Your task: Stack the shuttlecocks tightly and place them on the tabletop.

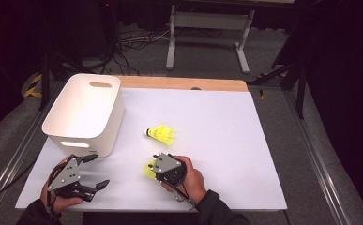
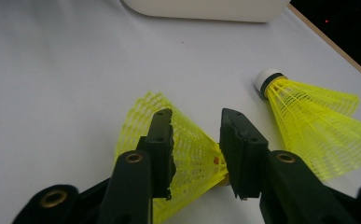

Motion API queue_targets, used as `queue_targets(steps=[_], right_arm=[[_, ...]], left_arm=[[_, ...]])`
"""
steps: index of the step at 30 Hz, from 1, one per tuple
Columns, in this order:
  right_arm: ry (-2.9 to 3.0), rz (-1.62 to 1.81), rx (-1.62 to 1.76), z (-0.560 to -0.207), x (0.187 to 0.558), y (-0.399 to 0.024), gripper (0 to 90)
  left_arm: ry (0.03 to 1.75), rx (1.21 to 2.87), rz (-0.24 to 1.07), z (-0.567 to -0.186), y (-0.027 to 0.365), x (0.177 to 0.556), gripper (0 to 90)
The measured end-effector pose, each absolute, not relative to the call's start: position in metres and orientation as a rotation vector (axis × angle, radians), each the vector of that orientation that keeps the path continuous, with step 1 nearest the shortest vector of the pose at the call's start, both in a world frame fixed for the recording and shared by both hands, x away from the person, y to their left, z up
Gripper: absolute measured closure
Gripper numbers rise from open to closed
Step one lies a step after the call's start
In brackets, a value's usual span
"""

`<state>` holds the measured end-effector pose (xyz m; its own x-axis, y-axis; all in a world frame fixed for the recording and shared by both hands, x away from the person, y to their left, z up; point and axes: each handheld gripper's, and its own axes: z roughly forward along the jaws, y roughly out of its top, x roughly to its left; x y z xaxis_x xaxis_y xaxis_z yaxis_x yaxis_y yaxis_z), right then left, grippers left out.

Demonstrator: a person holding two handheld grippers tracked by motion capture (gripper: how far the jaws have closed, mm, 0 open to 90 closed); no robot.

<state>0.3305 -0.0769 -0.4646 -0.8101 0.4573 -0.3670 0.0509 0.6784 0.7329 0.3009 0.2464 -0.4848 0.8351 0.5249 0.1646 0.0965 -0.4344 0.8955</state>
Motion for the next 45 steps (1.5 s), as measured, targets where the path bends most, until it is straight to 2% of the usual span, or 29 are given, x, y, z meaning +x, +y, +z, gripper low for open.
queue_targets(steps=[10,20,31,45], right_arm=[[2.318,0.995,0.36,-0.461,0.327,-0.079,78.7],[2.284,1.008,0.381,-0.453,0.329,-0.091,85.9],[2.271,1.114,0.487,-0.441,0.337,-0.116,86.4],[2.284,1.206,0.623,-0.444,0.344,-0.15,84.8]], left_arm=[[0.456,1.986,0.51,-0.485,0.247,0.302,8.0],[0.455,1.991,0.51,-0.485,0.247,0.302,7.9],[0.457,1.989,0.509,-0.485,0.247,0.301,7.9],[0.459,1.989,0.514,-0.484,0.248,0.301,7.9]])
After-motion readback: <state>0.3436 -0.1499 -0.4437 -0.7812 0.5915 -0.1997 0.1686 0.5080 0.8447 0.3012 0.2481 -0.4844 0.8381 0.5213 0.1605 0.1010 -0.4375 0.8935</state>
